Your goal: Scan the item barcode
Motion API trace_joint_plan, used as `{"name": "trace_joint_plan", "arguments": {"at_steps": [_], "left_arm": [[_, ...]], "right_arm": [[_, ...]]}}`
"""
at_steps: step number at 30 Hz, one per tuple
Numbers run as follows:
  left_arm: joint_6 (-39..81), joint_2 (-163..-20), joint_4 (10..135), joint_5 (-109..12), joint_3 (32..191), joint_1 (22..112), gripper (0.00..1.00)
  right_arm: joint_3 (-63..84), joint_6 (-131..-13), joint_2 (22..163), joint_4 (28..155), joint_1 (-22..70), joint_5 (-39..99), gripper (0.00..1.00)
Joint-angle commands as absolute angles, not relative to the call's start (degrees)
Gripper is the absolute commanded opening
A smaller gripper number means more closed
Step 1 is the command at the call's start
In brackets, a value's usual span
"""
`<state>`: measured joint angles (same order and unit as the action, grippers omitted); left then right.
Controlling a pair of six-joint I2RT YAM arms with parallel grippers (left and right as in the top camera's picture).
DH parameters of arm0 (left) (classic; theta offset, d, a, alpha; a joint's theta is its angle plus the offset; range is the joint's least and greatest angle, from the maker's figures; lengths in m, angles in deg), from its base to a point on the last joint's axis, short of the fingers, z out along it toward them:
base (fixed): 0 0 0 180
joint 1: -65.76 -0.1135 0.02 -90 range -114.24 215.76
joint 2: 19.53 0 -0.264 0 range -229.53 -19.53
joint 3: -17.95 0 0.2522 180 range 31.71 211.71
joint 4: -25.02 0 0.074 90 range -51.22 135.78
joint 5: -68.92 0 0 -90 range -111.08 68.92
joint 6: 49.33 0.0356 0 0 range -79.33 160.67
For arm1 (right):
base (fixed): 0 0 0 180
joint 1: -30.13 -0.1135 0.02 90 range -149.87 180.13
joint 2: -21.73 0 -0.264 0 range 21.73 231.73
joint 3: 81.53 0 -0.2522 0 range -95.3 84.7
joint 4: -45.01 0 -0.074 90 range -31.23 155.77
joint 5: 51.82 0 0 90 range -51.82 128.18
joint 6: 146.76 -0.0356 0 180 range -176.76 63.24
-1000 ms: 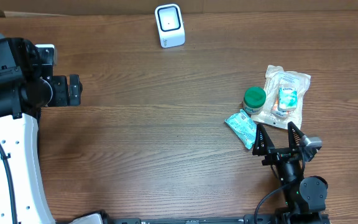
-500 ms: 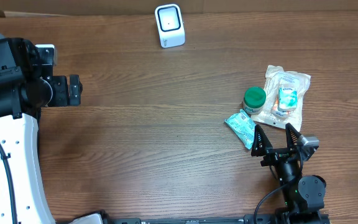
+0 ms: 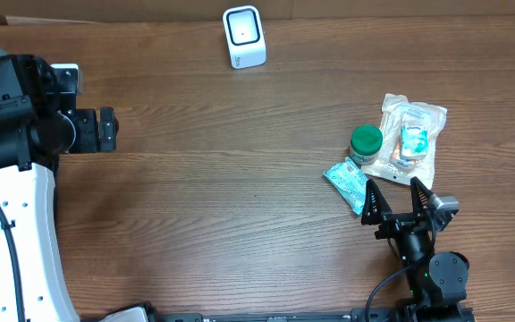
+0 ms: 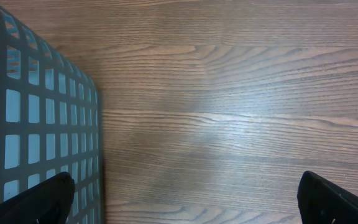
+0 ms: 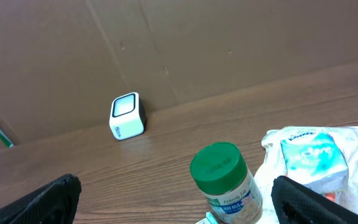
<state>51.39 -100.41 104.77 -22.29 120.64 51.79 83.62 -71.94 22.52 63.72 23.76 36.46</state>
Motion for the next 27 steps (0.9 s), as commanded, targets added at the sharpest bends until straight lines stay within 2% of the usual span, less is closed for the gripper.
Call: {"name": "trace_joint_plan", "arguments": {"at_steps": [1, 11, 18, 24, 27], "left_arm": [[52.26, -99.78, 104.58, -22.14, 121.60, 51.52, 0.99], [52.26, -92.15, 104.53, -22.12, 120.25, 53.97, 0.99], [53.55, -77.36, 104.01, -21.13, 107.90, 60.20, 1.00], [54.43, -61.42, 91.31, -23.14, 91.59, 60.62, 1.00], [54.40, -51.19, 79.09, -25.92, 77.93, 60.62, 1.00]], "right_arm": [[84.26, -71.70, 21.89, 63.39, 24.04, 36.13, 1.00], [84.26, -71.70, 21.89, 63.39, 24.04, 36.13, 1.00], [84.26, -71.70, 21.89, 63.39, 24.04, 36.13, 1.00], [84.26, -71.70, 21.89, 63.39, 24.04, 36.13, 1.00], [84.26, -71.70, 21.89, 63.39, 24.04, 36.13, 1.00]]}}
